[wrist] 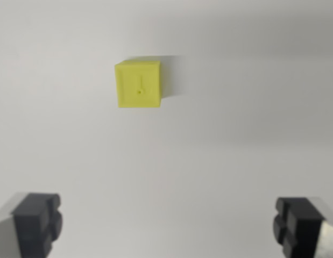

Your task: Pick yellow cube

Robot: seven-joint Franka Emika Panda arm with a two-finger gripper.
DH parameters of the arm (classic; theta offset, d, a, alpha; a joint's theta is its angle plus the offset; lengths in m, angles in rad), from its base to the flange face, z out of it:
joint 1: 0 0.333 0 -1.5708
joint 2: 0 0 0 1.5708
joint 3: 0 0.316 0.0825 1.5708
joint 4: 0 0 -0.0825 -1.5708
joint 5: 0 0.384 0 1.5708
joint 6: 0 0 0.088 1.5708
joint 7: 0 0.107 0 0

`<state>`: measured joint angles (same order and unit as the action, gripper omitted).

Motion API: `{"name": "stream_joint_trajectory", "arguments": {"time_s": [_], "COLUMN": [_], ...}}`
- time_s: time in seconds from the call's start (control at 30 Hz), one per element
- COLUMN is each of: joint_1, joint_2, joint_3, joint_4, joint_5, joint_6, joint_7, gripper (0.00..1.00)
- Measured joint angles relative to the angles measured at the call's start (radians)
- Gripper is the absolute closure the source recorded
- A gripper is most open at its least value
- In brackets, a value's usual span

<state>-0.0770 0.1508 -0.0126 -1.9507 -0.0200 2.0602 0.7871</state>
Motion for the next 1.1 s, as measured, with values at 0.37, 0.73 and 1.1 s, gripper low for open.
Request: {"name": "stream_joint_trajectory", "arguments": {"time_s": [0.37,0.73,1.1], "joint_1": [0.004,0.010,0.017], "joint_2": [0.009,0.039,0.074], "joint_3": [0.000,0.000,0.000], "joint_4": [-0.015,-0.050,-0.079], "joint_5": [0.000,0.002,0.004], "joint_6": [0.027,0.097,0.166], "joint_7": [-0.001,-0.001,-0.003], "gripper": [0.00,0.00,0.00]}}
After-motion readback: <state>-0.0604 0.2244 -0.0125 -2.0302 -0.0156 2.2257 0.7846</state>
